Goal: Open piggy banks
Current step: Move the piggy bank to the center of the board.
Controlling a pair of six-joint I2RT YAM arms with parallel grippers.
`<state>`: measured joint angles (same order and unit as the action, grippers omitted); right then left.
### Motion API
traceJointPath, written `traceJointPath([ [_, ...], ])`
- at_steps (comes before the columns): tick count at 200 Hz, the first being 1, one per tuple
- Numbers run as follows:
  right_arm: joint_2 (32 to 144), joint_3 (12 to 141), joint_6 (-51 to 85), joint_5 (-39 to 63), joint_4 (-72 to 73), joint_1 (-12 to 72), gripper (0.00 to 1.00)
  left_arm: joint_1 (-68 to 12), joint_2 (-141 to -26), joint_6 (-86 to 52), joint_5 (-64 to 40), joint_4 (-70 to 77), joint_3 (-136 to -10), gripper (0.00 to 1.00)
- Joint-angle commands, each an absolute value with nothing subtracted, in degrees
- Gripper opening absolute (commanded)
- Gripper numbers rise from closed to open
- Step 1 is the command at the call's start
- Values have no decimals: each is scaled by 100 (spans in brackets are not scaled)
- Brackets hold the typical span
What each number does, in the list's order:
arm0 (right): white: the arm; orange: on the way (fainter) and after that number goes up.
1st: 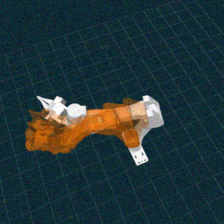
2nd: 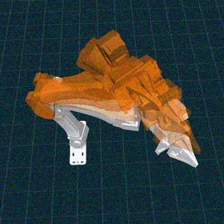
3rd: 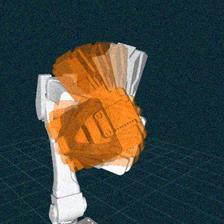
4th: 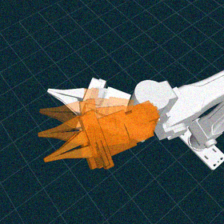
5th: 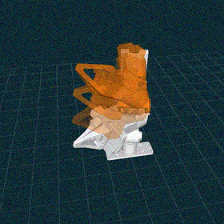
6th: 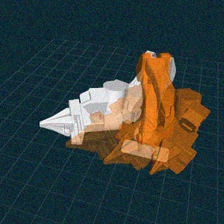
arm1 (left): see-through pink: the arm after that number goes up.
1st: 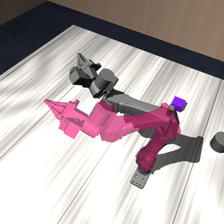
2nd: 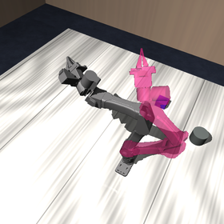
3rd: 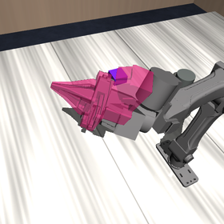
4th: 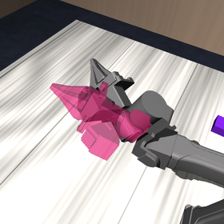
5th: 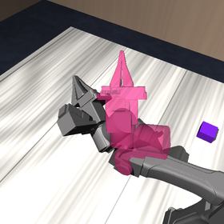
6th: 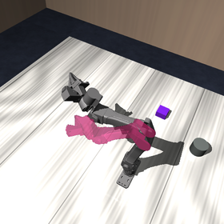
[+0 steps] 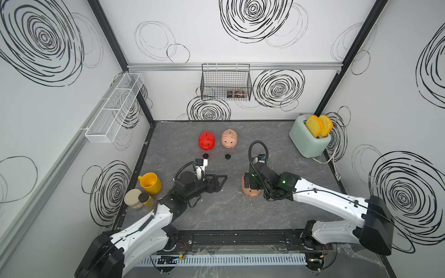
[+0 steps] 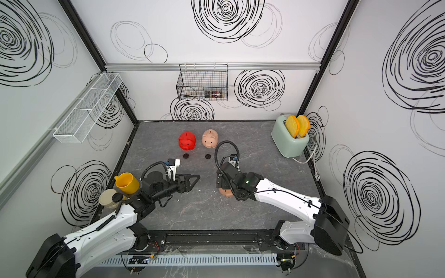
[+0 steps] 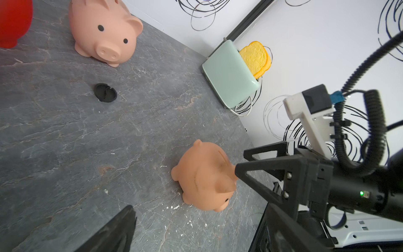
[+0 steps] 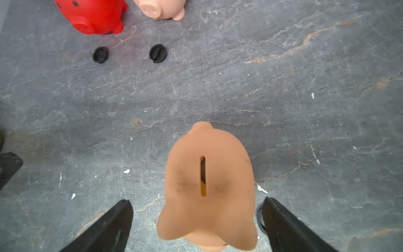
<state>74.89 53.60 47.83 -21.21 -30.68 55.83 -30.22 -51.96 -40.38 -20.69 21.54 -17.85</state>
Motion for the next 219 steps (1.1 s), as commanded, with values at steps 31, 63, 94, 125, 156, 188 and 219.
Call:
traceJointPath([
  [31, 8339, 6000, 5314, -1912, -4206, 5584, 98, -3154, -5416, -4008, -2161, 2969, -1539, 96],
  [63, 8795, 6291, 5500, -1881, -4568, 5645, 98, -3233, -5527, -4034, -2215, 3127, -1500, 96],
  [94, 8791, 6182, 5604, -1770, -4486, 5673, 99, -3269, -5567, -4025, -2197, 3146, -1477, 96],
  [125, 8647, 6118, 5738, -1846, -4572, 5671, 98, -3295, -5638, -4026, -2193, 3156, -1501, 96],
  [156, 8477, 6045, 5757, -1815, -4541, 5671, 99, -3352, -5785, -4018, -2190, 3167, -1580, 96],
  [188, 8378, 5988, 5741, -1827, -4538, 5679, 94, -3441, -5851, -4034, -2094, 3203, -1609, 96],
  [219, 8448, 5996, 5713, -1835, -4547, 5674, 92, -3472, -5890, -4039, -2057, 3233, -1634, 96],
])
